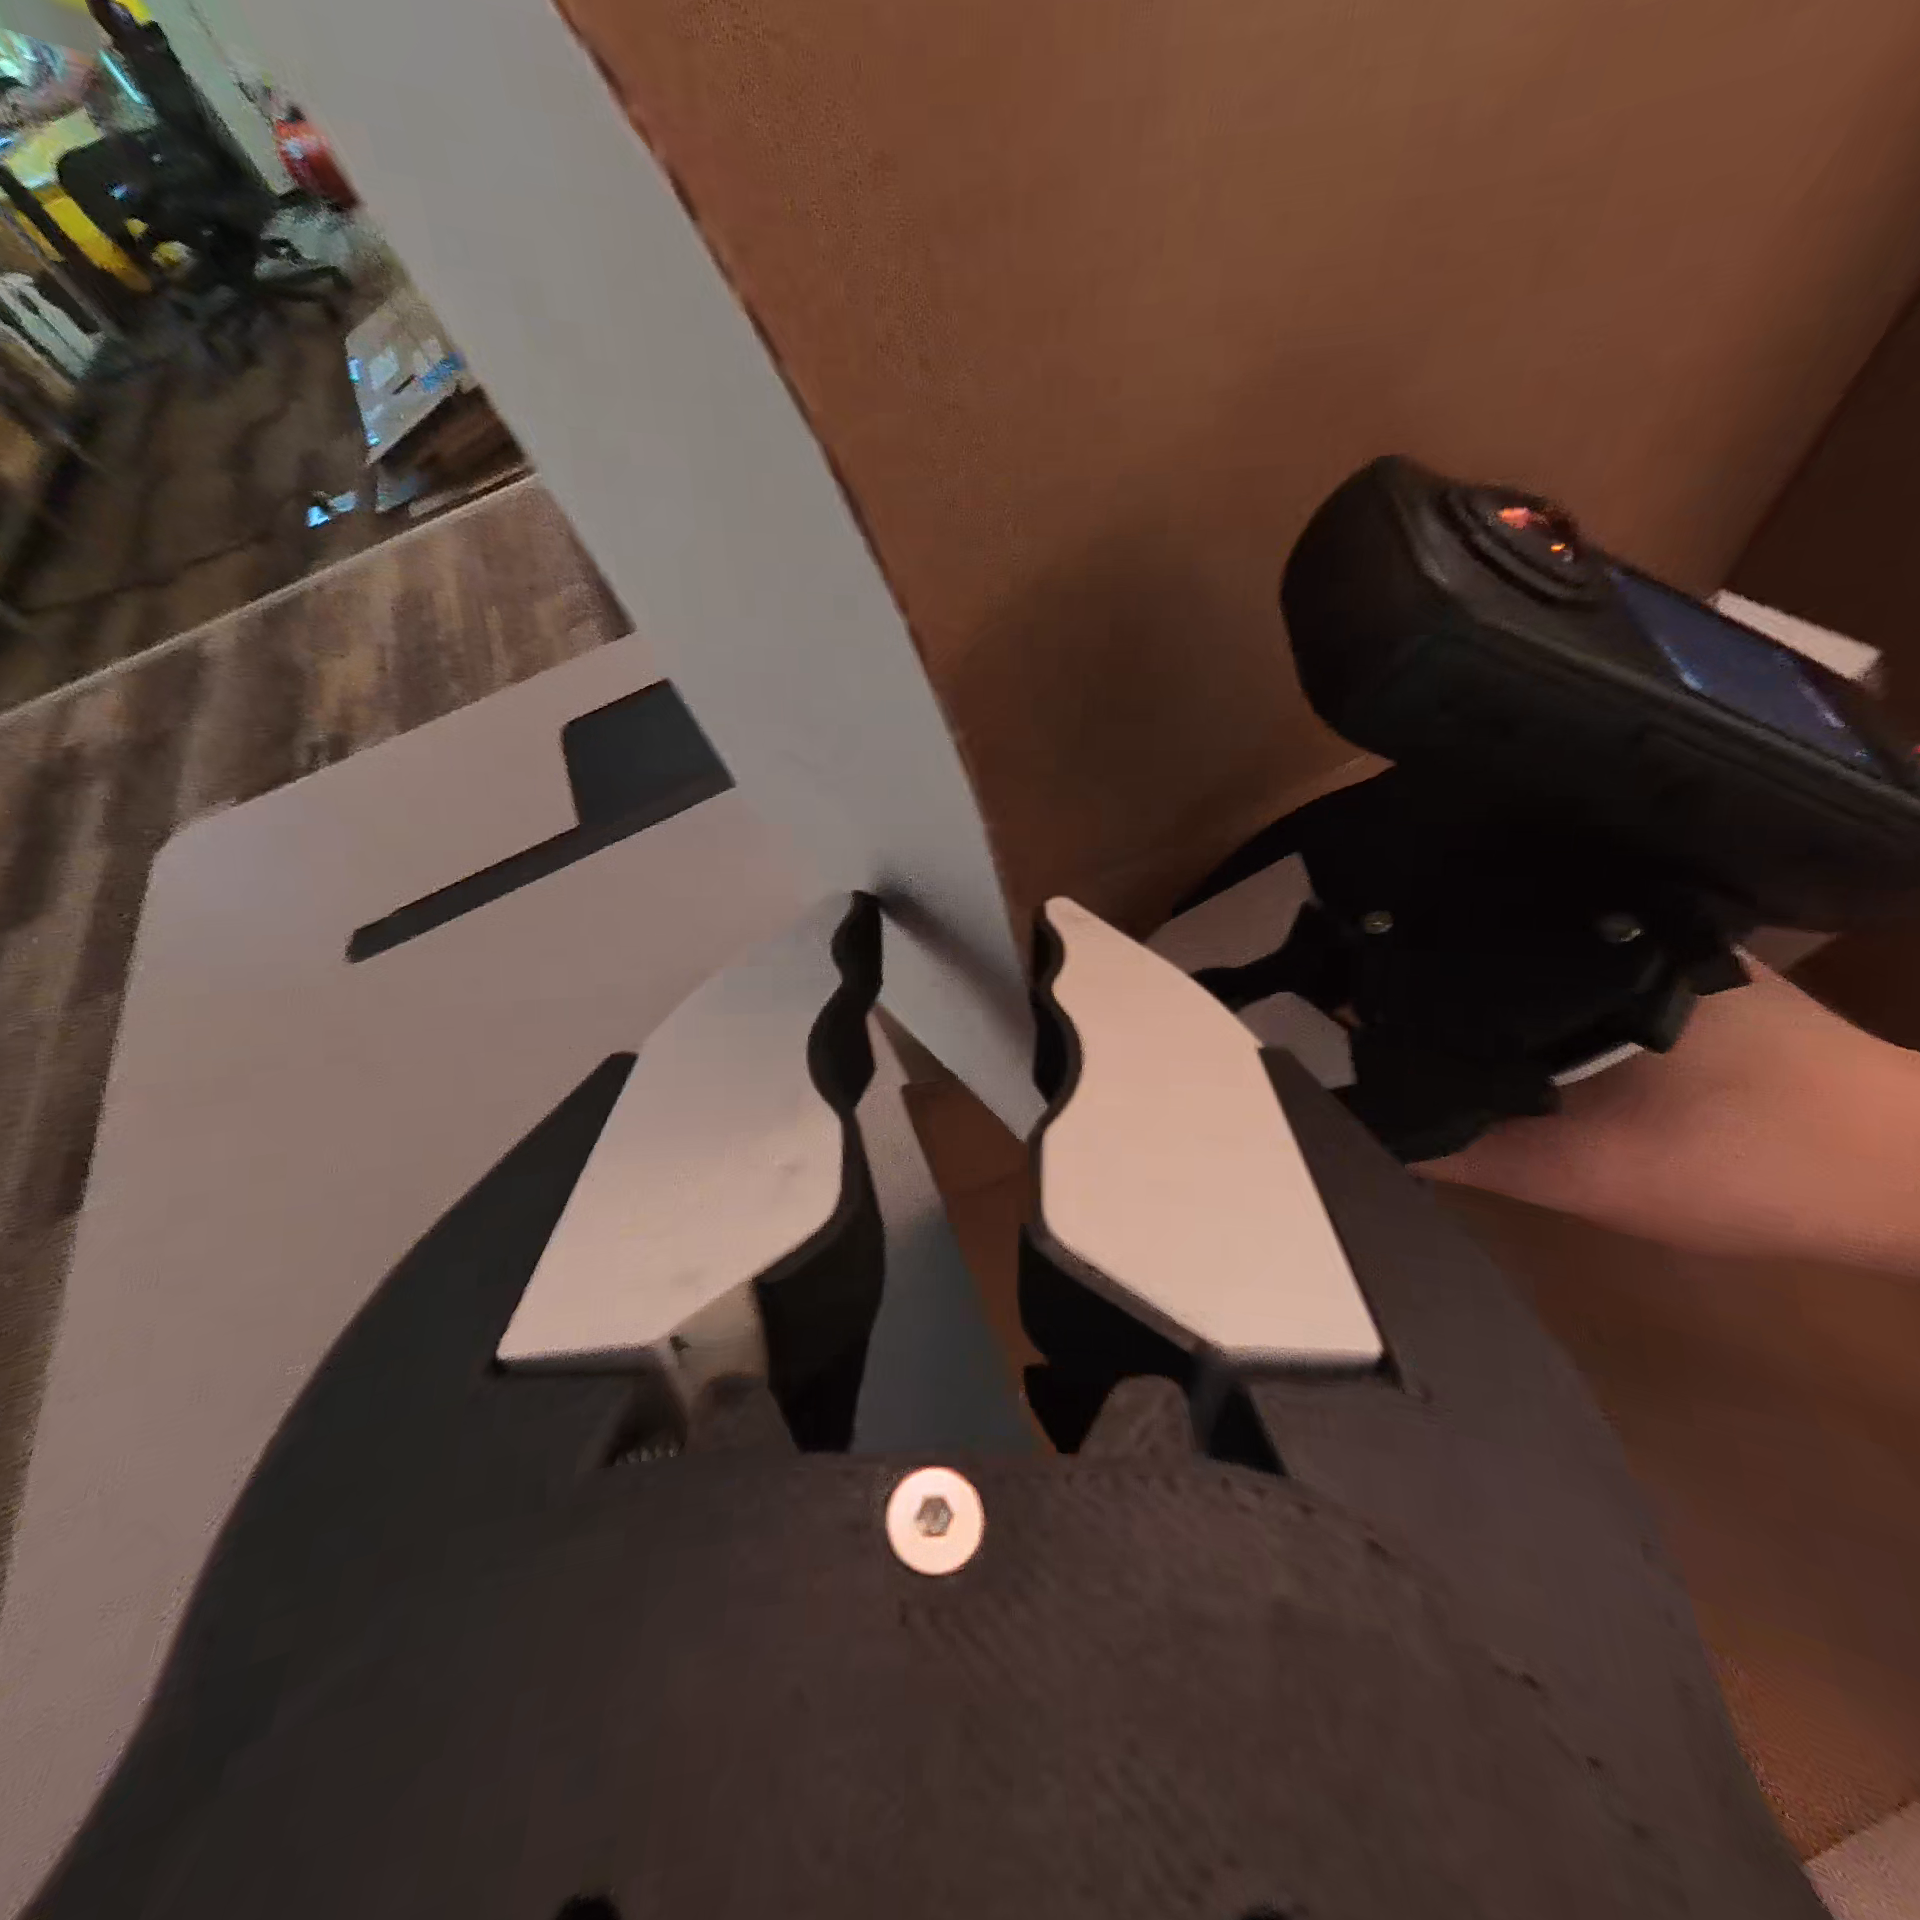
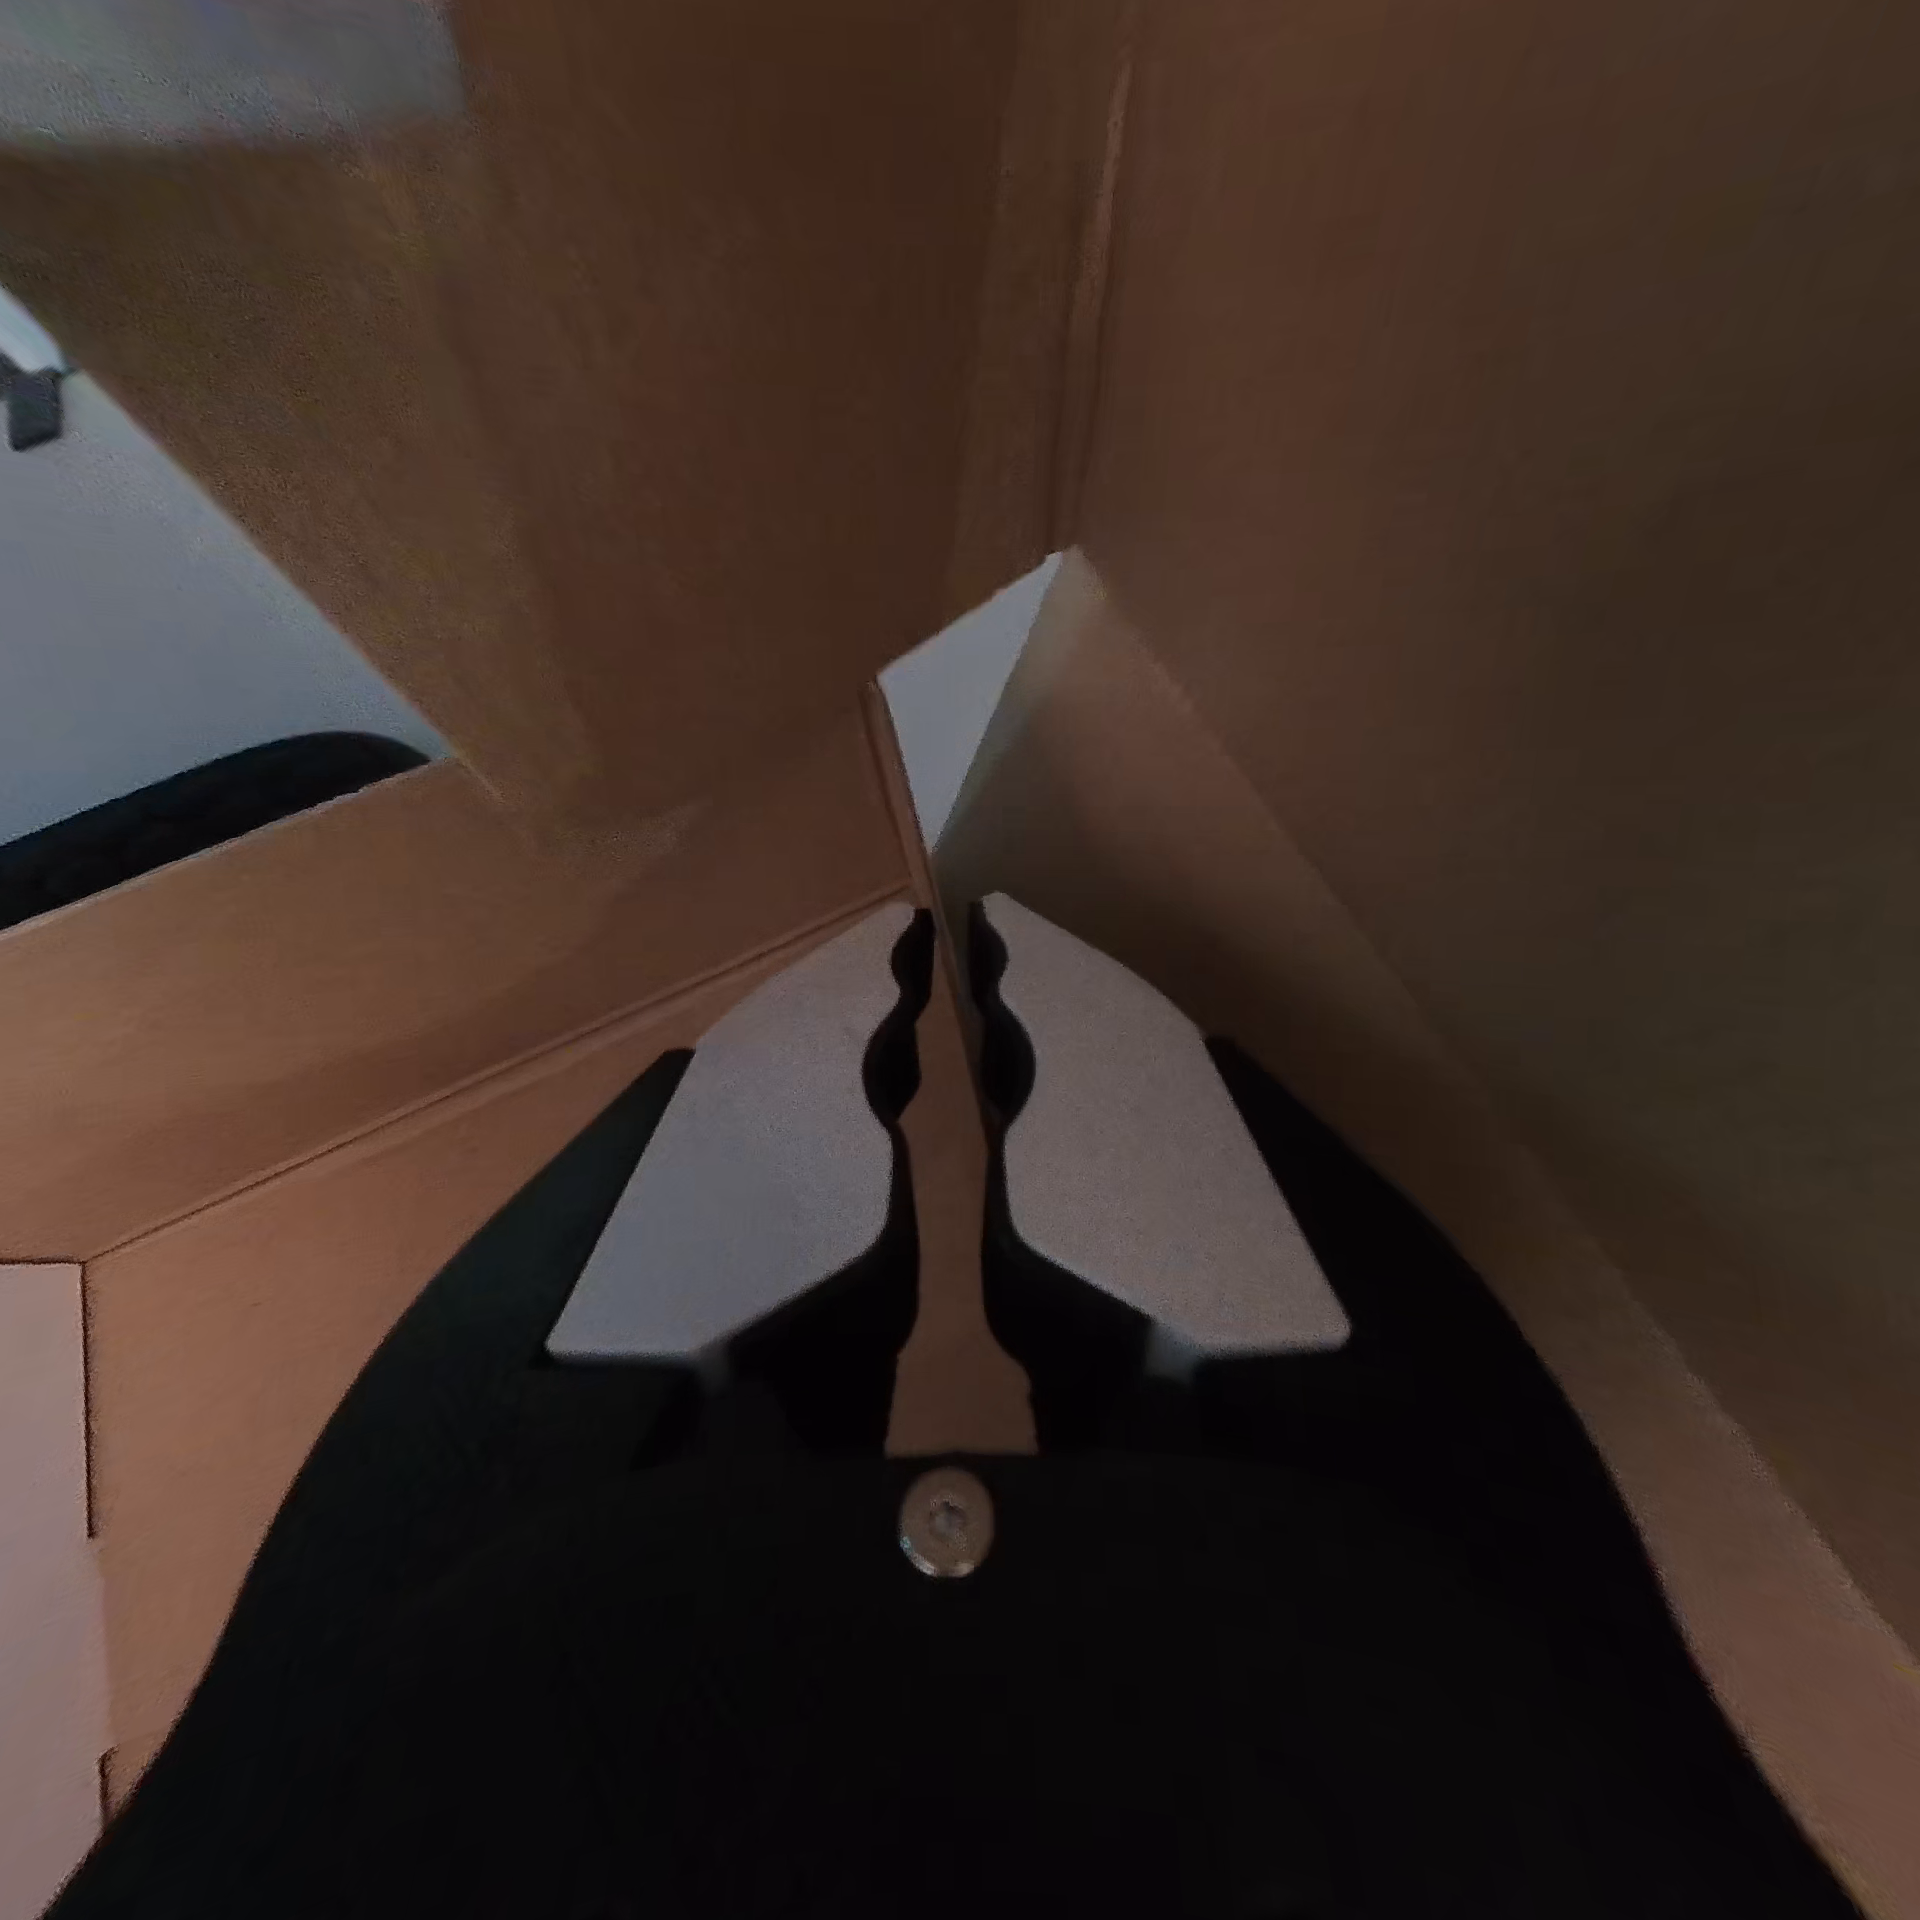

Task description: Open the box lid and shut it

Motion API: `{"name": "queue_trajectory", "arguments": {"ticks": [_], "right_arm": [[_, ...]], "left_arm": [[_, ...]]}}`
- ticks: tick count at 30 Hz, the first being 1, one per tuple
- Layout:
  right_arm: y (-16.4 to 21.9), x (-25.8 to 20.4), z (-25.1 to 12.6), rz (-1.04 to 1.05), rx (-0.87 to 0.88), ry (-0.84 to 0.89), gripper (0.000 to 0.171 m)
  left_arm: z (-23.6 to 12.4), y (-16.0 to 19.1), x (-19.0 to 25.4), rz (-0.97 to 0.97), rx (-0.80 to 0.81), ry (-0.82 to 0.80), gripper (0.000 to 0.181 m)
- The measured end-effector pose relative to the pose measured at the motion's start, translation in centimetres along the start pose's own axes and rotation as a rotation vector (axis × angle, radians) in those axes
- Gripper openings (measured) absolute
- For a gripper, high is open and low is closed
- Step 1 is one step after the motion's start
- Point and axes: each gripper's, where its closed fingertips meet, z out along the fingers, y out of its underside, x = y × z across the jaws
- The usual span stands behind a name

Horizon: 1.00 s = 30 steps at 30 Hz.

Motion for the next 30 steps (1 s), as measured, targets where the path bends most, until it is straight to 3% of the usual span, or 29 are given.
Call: {"name": "queue_trajectory", "arguments": {"ticks": [1, 3, 7, 15, 30], "right_arm": [[0.0, 0.3, 0.0, 0.005, 0.000, 0.013, 0.007], [0.0, 1.1, -0.1, 0.015, 0.002, 0.037, 0.007], [0.1, 2.3, -0.3, 0.066, 0.010, 0.077, 0.008], [0.2, 2.7, -0.5, 0.038, 0.002, 0.140, 0.006], [0.2, 3.0, -0.6, -0.048, -0.013, 0.242, 0.010]], "left_arm": [[-0.2, -0.2, -0.5, 0.001, 0.000, -0.015, 0.021], [-0.7, -0.6, -1.8, -0.002, 0.006, -0.057, 0.008], [-1.5, -0.2, -2.4, -0.071, -0.022, -0.013, 0.002], [-3.0, 1.6, -0.5, -0.170, -0.068, 0.054, 0.003], [-2.8, 1.1, -0.4, -0.252, -0.109, 0.070, 0.004]]}}
